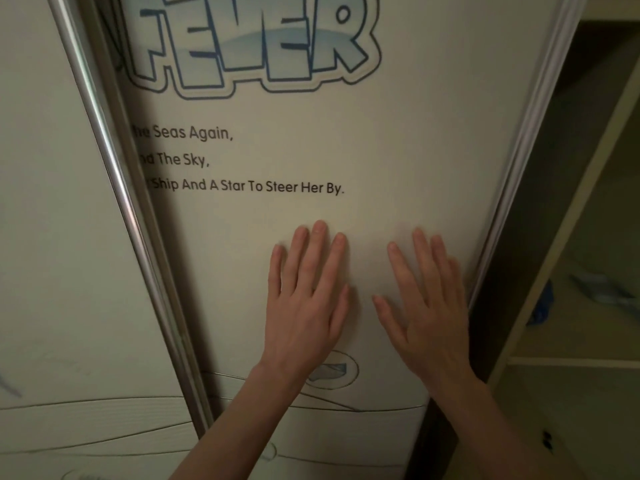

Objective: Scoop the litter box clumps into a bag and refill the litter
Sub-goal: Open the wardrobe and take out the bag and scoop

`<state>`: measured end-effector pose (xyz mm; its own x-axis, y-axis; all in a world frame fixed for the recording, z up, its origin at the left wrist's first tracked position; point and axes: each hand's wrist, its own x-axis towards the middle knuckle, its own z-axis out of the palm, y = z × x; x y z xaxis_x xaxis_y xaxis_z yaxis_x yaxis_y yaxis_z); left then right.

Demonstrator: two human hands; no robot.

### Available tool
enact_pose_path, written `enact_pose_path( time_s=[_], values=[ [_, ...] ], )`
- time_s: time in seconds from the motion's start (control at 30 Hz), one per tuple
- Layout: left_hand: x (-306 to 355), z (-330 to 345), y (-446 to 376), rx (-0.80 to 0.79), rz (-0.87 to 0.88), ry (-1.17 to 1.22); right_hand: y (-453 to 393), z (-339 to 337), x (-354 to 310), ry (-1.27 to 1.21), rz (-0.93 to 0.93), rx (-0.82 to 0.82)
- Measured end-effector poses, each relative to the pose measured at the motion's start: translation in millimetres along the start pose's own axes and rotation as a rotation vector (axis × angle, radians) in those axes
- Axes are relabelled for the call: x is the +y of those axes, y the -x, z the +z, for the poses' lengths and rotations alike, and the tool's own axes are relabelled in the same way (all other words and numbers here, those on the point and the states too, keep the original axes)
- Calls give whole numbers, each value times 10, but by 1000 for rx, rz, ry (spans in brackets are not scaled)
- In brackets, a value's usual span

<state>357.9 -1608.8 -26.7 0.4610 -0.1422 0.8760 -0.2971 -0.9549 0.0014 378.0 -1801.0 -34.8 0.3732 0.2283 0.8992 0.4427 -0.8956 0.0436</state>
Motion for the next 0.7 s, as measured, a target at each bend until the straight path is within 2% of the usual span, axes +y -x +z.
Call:
enact_pose_path(
  time_s=[0.1,0.23,0.7],
  values=[
    [14,9,-15,3,13,4,-19,-7,18,85,69,46],
    [16,32,-5,-6,14,3,-51,39,28,110,89,-20],
    [-303,-52,123,-18,-46,-35,-159,232,-461,20,60,-81]
  ],
)
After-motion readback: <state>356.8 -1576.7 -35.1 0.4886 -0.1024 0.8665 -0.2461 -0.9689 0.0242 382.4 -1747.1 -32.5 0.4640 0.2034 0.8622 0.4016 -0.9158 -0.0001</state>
